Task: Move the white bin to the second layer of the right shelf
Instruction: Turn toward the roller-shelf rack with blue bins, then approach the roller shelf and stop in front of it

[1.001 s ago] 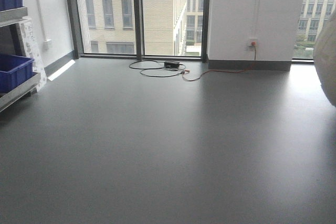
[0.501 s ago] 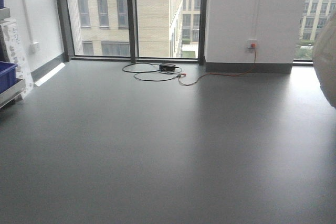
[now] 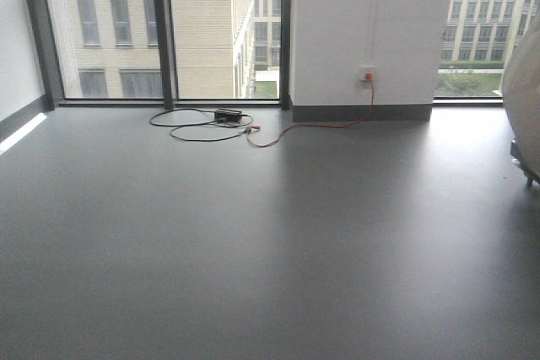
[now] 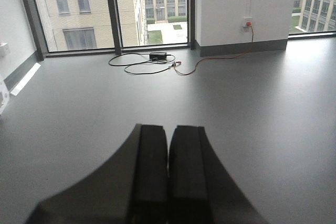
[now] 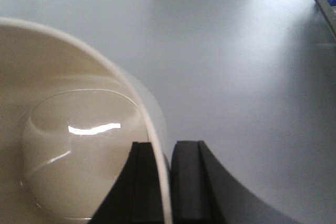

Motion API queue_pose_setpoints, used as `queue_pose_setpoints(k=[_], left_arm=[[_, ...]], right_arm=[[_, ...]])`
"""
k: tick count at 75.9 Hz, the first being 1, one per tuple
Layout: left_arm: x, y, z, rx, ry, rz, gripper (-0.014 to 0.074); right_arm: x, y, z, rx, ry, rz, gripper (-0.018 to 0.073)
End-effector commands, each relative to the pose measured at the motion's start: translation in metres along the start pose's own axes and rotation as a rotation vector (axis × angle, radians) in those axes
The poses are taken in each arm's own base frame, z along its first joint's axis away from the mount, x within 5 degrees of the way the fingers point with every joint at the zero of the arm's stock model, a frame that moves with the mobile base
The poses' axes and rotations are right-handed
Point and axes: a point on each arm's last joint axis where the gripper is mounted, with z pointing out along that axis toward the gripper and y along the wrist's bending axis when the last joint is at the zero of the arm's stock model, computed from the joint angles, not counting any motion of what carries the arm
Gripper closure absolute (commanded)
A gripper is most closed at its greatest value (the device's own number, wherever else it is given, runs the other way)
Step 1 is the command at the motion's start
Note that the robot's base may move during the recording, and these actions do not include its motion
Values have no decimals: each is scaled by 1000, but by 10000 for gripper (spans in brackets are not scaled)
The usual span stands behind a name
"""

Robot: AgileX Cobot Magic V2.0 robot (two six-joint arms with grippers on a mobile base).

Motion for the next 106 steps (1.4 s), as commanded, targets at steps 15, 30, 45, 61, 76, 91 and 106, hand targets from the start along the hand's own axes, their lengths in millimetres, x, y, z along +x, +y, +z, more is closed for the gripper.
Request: queue_pose_setpoints(k=[15, 30, 45, 61, 76, 91, 106], left_arm=[[4, 0, 1, 1, -63, -5, 512], [4, 0, 1, 1, -63, -5, 512], [4, 0, 1, 1, -63, -5, 512], [4, 0, 1, 1, -63, -5, 512], [4, 0, 1, 1, -63, -5, 512], [4, 0, 1, 1, -63, -5, 512], [4, 0, 1, 1, -63, -5, 512]], right_arm=[[-18, 2, -5, -13, -120, -9, 532], [-18, 2, -5, -13, -120, -9, 532], [-18, 2, -5, -13, -120, -9, 532], [-18, 2, -5, -13, -120, -9, 532], [-18, 2, -5, -13, -120, -9, 532], [-18, 2, -5, -13, -120, -9, 532], [-18, 2, -5, -13, -120, -9, 532]])
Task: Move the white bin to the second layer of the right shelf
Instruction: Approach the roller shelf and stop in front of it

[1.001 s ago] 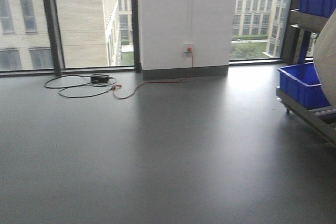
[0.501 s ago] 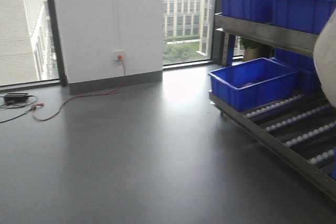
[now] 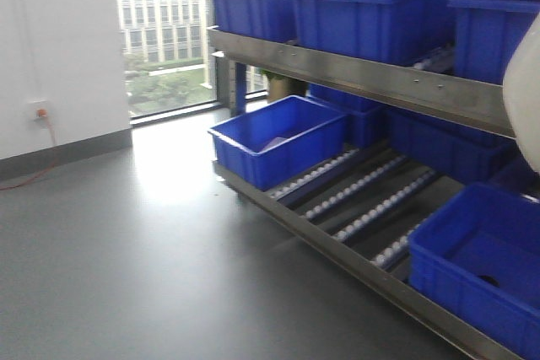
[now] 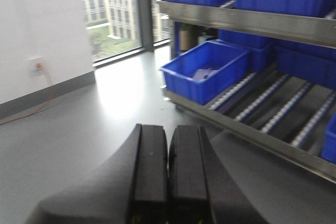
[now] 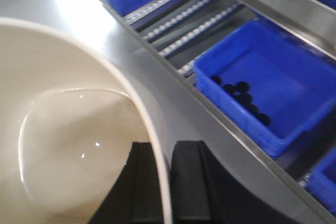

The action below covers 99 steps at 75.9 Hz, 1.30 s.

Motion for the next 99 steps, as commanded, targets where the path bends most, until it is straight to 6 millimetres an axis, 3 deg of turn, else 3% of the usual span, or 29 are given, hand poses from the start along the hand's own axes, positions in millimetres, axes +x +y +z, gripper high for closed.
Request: queue_pose_setpoints(k=[1, 99], left_arm=[[4, 0, 1, 1, -63, -5, 512], [4, 0, 1, 1, -63, -5, 512]], right_arm=[[-18, 2, -5, -13, -120, -9, 532], [-18, 2, -5, -13, -120, -9, 532]])
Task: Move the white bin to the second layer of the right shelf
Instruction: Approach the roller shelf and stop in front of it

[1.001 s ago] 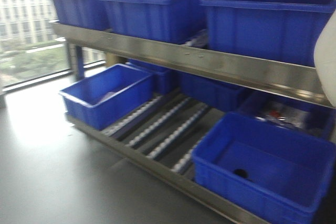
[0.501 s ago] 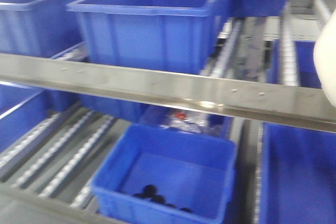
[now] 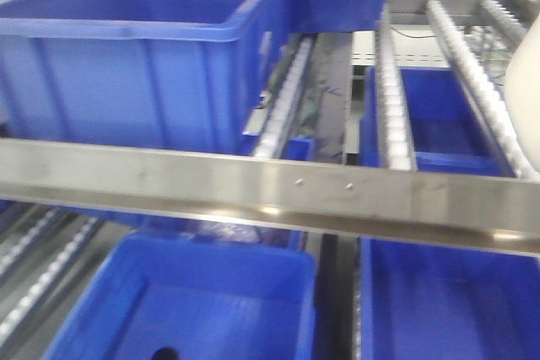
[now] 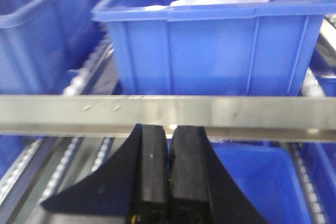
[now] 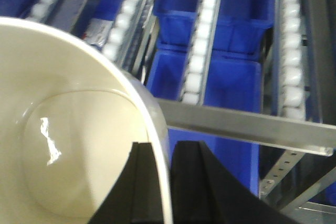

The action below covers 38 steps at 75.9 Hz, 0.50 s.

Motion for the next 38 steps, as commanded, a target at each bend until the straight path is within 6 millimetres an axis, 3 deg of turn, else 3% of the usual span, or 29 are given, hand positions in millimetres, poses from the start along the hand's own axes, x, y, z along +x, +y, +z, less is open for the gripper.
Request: queue_pose_setpoints(k=[1, 38], left_arm=[[4, 0, 1, 1, -63, -5, 512], [4, 0, 1, 1, -63, -5, 512]], right_arm=[[-18, 2, -5, -13, -120, -9, 532], [-17, 2, -5, -13, -119, -9, 532]])
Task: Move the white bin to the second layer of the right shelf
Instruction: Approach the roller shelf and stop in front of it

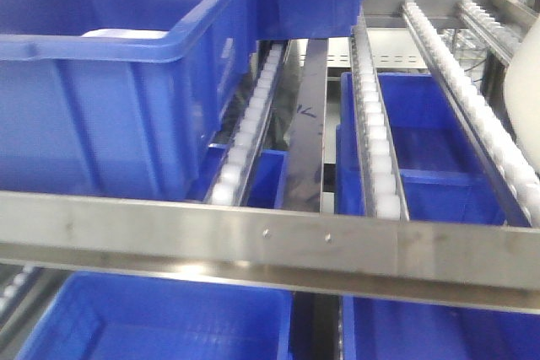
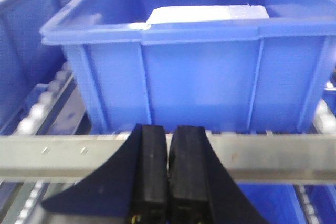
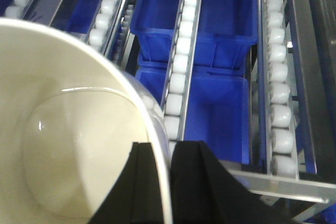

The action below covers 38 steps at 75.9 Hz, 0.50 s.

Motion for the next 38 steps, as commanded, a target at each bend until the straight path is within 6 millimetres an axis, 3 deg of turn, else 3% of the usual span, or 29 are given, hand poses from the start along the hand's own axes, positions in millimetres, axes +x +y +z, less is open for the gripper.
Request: queue_pose_setpoints(k=[1, 38], left_arm=[[4, 0, 1, 1, -63, -5, 512], [4, 0, 1, 1, -63, -5, 512]], right_arm=[[-17, 2, -5, -13, -119, -9, 532], [-17, 2, -5, -13, -119, -9, 532]])
